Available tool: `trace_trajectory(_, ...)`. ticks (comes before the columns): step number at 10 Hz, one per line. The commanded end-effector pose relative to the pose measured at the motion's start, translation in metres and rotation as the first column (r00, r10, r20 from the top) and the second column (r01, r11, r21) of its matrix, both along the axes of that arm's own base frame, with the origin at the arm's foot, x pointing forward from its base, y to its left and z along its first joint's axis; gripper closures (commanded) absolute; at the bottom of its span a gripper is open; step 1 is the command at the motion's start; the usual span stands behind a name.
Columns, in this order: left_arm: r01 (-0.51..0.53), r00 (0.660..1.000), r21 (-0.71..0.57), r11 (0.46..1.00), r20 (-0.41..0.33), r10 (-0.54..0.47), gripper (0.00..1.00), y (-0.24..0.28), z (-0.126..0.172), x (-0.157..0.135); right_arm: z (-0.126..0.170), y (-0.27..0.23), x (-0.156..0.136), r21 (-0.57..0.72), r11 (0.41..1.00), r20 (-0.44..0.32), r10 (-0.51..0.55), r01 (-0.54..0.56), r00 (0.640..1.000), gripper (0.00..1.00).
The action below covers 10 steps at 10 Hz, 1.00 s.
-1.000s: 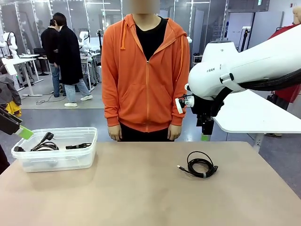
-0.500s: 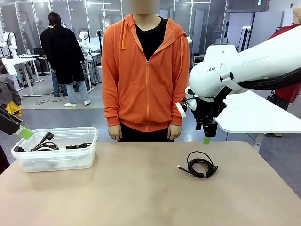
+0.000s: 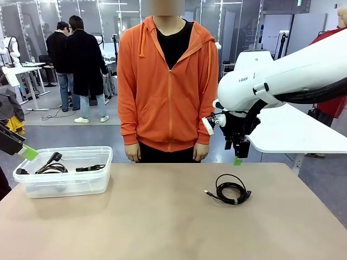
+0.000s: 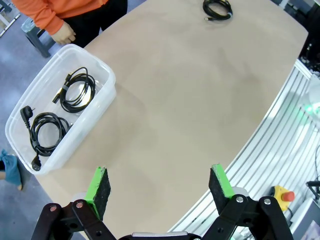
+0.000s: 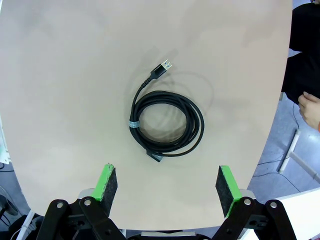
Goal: Organize and store the cables.
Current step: Place the USB Extension Cable into the Organizing box.
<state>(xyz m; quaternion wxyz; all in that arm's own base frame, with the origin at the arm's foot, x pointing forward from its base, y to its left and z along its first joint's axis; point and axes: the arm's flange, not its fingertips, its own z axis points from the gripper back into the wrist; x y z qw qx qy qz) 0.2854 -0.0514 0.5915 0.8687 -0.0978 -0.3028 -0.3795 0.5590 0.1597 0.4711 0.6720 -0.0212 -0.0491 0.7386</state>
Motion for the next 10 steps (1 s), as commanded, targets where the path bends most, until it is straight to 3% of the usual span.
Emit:
trace_trajectory(1,-0.015,1.000,-0.009,1.000,0.006,0.015,0.00,-0.002,-0.002,0.000,0.001,0.001,0.001,-0.003,1.000,0.013,-0.012,0.012,1.000,0.00)
trace_trajectory(4,-0.015,1.000,-0.009,1.000,0.006,0.015,0.00,-0.002,-0.002,0.000,0.000,0.000,0.000,0.000,1.000,0.000,0.000,0.000,1.000,0.00)
trace_trajectory(10,-0.015,1.000,-0.009,1.000,0.006,0.015,0.00,-0.002,-0.002,0.000,-0.032,-0.011,-0.026,-0.014,0.999,-0.031,-0.032,0.031,0.999,0.00)
